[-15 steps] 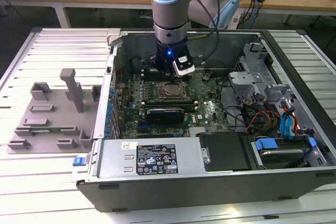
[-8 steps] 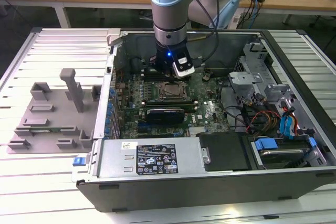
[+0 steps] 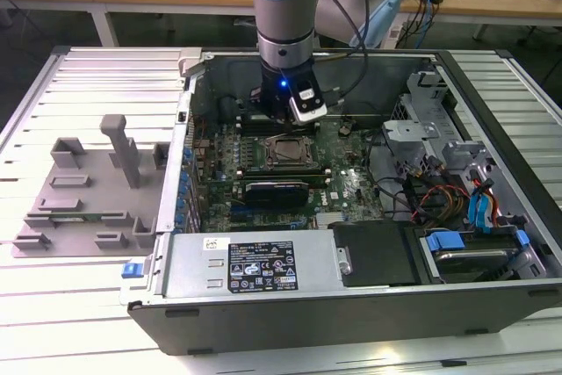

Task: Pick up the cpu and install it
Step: 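Install the first cpu locking lever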

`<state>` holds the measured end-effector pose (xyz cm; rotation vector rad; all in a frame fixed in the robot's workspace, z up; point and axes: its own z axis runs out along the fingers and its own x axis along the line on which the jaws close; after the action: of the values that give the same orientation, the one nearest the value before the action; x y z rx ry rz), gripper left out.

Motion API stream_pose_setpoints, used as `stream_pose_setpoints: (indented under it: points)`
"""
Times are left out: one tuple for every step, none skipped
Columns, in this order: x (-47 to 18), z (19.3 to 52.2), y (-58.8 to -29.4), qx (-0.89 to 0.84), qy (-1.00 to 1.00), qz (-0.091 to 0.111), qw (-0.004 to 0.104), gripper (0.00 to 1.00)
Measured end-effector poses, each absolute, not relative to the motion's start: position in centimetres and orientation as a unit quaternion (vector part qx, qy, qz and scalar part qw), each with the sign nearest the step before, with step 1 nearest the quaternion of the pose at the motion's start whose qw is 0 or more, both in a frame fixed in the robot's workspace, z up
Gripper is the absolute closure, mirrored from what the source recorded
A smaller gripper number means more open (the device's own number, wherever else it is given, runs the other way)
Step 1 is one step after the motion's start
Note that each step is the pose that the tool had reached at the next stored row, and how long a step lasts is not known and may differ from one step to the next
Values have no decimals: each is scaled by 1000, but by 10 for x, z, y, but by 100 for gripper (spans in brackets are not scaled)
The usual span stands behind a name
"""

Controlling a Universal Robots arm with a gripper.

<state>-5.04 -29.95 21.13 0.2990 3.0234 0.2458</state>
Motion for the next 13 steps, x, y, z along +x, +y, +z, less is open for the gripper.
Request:
stream_pose_setpoints:
  points:
    - [-50, 211, -299, 98, 991, 81, 48, 89]
    - [-50, 211, -299, 98, 991, 81, 50, 89]
    - [-50, 211, -299, 98, 991, 81, 51, 89]
    - [-50, 211, -299, 97, 990, 81, 54, 89]
    - [-51, 211, -298, 97, 990, 81, 56, 89]
    - [-51, 211, -298, 97, 990, 82, 57, 89]
    - [-51, 211, -298, 97, 990, 82, 60, 89]
    - [-51, 211, -297, 97, 990, 82, 61, 89]
    - [-52, 211, -297, 97, 990, 82, 61, 89]
    - [-52, 211, -296, 97, 990, 82, 62, 89]
    - [-53, 211, -296, 97, 990, 82, 62, 89]
    - [-53, 211, -296, 97, 990, 82, 62, 89]
    - [-53, 211, -295, 97, 990, 82, 62, 89]
